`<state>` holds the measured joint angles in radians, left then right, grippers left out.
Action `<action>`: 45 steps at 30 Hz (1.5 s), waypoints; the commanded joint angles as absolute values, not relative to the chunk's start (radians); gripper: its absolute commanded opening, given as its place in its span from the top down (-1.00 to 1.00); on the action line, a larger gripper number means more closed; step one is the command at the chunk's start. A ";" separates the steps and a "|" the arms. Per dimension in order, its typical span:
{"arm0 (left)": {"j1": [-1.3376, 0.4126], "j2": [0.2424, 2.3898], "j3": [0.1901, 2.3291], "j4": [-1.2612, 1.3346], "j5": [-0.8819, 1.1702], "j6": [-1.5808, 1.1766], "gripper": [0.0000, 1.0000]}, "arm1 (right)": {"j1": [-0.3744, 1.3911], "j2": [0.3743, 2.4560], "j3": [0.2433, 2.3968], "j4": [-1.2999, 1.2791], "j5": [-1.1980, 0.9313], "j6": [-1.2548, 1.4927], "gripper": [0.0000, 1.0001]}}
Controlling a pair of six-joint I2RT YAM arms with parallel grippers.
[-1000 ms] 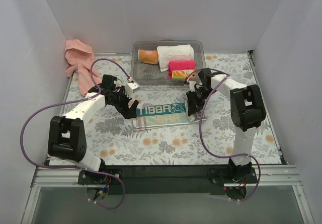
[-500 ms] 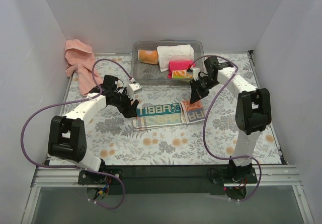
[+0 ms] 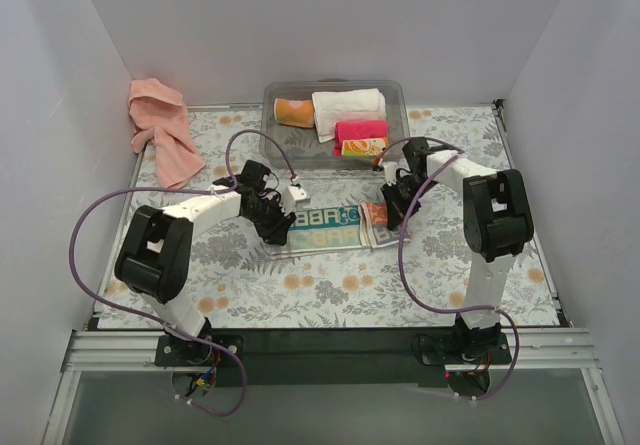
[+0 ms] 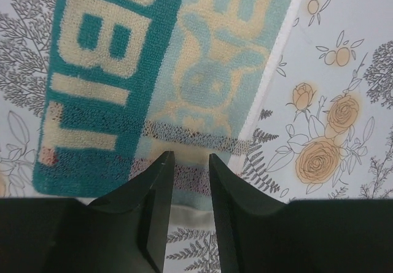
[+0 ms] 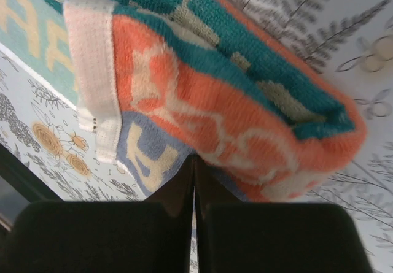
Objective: Roll the towels
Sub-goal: Fold the towel
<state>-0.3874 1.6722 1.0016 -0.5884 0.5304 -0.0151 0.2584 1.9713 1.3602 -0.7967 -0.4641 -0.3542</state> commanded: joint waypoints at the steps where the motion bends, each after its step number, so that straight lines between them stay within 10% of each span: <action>1: -0.396 1.703 1.037 -0.566 0.503 -0.015 0.46 | 0.284 1.939 1.296 -0.767 -0.454 -0.362 0.97; 23: -0.379 1.689 1.183 -0.538 0.483 0.042 0.20 | 0.289 1.683 1.222 -0.867 -0.597 -0.426 0.81; 45: -0.406 1.923 1.252 -0.430 0.439 -0.153 0.70 | 0.319 1.807 1.039 -0.756 -0.626 -0.380 0.87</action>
